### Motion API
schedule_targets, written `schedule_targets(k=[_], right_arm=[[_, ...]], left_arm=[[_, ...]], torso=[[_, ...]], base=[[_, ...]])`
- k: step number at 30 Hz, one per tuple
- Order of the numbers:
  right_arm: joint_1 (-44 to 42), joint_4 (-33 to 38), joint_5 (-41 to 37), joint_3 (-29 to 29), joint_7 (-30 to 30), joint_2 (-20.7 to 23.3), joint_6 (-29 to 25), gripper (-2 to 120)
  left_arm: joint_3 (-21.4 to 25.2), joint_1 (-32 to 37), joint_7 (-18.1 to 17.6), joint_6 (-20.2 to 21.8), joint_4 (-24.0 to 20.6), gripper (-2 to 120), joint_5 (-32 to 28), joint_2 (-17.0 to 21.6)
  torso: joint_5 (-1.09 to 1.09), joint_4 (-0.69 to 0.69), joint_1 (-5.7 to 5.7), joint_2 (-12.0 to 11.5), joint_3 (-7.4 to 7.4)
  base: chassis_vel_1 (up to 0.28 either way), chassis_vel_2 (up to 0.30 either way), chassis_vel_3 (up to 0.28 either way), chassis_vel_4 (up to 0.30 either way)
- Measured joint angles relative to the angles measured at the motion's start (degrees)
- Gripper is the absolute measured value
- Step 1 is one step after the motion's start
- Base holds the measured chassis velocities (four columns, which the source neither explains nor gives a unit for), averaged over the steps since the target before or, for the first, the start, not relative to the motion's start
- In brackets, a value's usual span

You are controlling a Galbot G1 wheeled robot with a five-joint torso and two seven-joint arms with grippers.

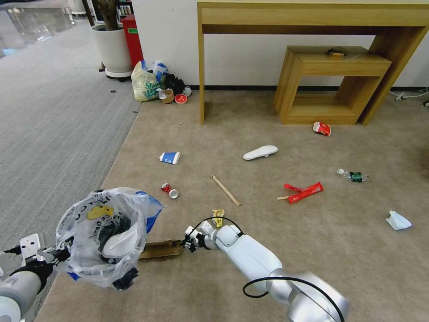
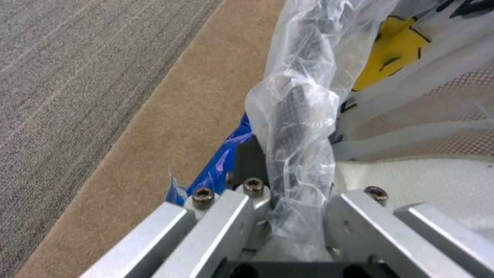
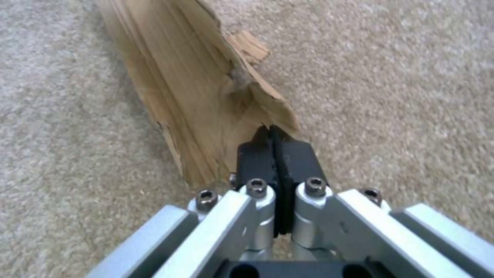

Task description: Pick up the trash bin and place the garbage on the floor into it.

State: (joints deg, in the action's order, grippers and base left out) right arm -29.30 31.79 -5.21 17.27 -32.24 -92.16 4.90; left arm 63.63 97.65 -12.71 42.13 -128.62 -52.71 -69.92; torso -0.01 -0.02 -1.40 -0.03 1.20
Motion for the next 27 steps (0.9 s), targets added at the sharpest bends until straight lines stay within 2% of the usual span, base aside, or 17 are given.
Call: schedule_targets(k=[13, 20, 22, 23, 24, 27], right_arm=[[-0.6, 1.6, 1.1, -1.0, -2.7, 0.0, -2.9, 0], [-0.3, 3.4, 7.7, -3.4, -4.9, 0.0, -6.2, 0], [-0.5, 6.1, 10.2, -3.6, -5.8, 0.2, -6.5, 0], [-1.0, 8.7, 10.9, -3.4, -5.9, 1.0, -6.5, 5], [-1.0, 8.7, 10.9, -3.4, -5.9, 1.0, -6.5, 5], [-1.9, 13.0, 10.4, -2.7, -5.3, 3.8, -5.9, 20]], left_arm=[[0.1, -0.1, 0.2, 0.0, 0.4, 0, -0.2, 0.2], [0.3, -0.2, 0.3, 0.0, 0.7, 0, -0.5, 0.4], [0.4, -0.4, 0.3, 0.0, 0.8, 0, -0.5, 0.4], [0.4, -0.5, 0.4, 0.0, 0.8, 0, -0.6, 0.4], [0.4, -0.5, 0.4, 0.0, 0.8, 0, -0.6, 0.4], [0.4, -0.8, 0.4, 0.0, 1.1, 0, -0.8, 0.5]], torso=[[0.00, 0.00, 0.00, 0.0, 0.00], [0.00, -0.01, 0.00, 0.0, 0.00], [0.00, 0.01, 0.00, 0.0, 0.00], [0.02, 0.04, 0.00, 0.0, 0.00], [0.02, 0.04, 0.00, 0.0, 0.00], [0.00, -0.03, 0.00, 0.0, 0.00]], base=[[0.000, 0.000, 0.000, 0.000], [0.000, 0.000, 0.000, 0.000], [0.000, 0.000, 0.000, 0.000], [0.000, 0.000, 0.000, 0.000], [0.000, 0.000, 0.000, 0.000], [0.000, 0.000, 0.000, 0.000]])
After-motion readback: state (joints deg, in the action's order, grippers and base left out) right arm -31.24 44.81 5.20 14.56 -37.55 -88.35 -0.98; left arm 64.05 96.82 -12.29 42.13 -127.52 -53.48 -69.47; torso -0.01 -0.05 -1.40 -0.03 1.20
